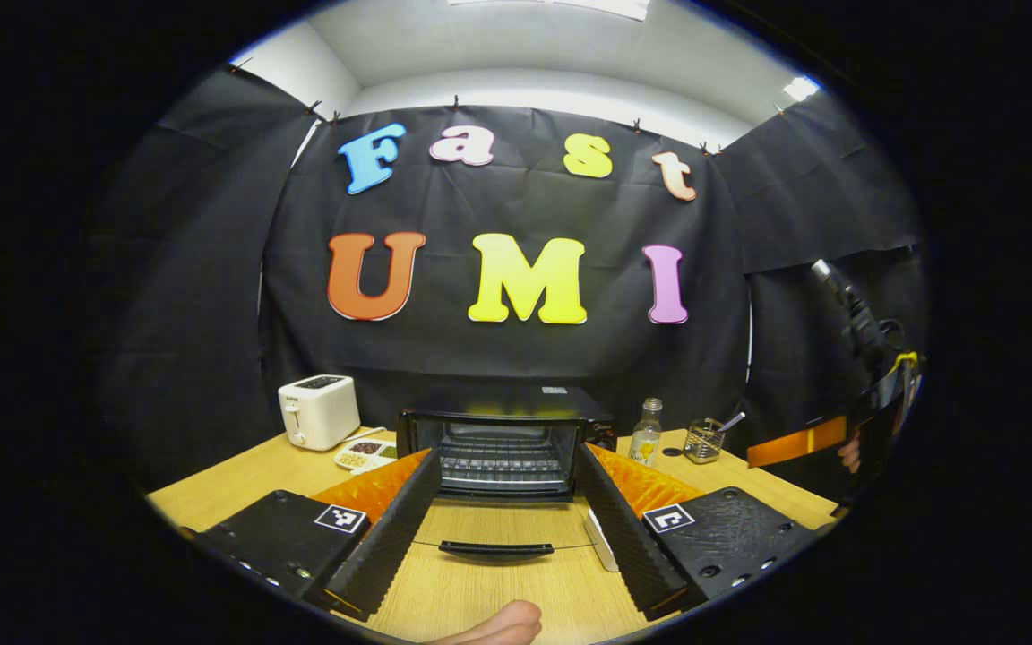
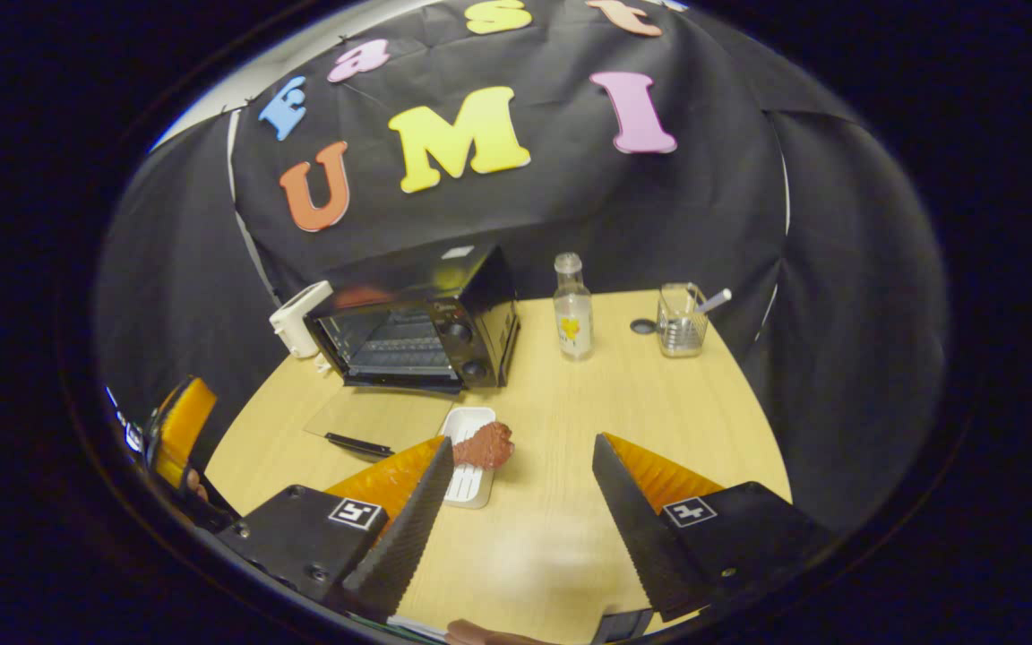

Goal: Open the electric oven with the left hand, put the food in, and close the electric oven.

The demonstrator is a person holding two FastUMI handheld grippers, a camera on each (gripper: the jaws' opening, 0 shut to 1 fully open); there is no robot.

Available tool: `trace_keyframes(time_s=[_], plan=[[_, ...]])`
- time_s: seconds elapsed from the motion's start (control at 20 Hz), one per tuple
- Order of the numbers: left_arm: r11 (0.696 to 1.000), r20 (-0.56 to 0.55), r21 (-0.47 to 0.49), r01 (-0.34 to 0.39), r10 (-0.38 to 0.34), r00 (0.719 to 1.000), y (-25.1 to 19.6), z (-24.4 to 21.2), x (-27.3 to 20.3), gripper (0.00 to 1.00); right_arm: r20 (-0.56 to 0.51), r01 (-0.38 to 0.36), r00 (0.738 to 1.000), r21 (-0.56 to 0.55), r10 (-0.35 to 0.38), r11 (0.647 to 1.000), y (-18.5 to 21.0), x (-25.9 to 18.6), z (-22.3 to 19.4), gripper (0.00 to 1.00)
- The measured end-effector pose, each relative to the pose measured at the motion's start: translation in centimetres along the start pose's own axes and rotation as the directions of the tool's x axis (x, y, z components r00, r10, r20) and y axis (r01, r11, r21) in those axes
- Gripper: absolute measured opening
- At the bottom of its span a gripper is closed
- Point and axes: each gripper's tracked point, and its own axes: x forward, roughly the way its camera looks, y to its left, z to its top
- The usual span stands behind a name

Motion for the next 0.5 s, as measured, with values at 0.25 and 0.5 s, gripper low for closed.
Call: trace_keyframes(time_s=[0.25, 0.5], plan=[[0.995, -0.014, 0.080, -0.057, 0.058, 0.998, 1.5, 1.6, -3.7, 0.96, -0.128, -0.095, 0.985, 0.129, 0.112, 0.987, 0.4, 4.6, -2.2, 0.97], [0.993, 0.033, 0.100, -0.059, 0.056, 0.998, 2.1, 3.8, -6.2, 0.95, -0.187, -0.181, 0.956, 0.229, 0.225, 0.957, 1.7, 8.6, -3.6, 0.81]])
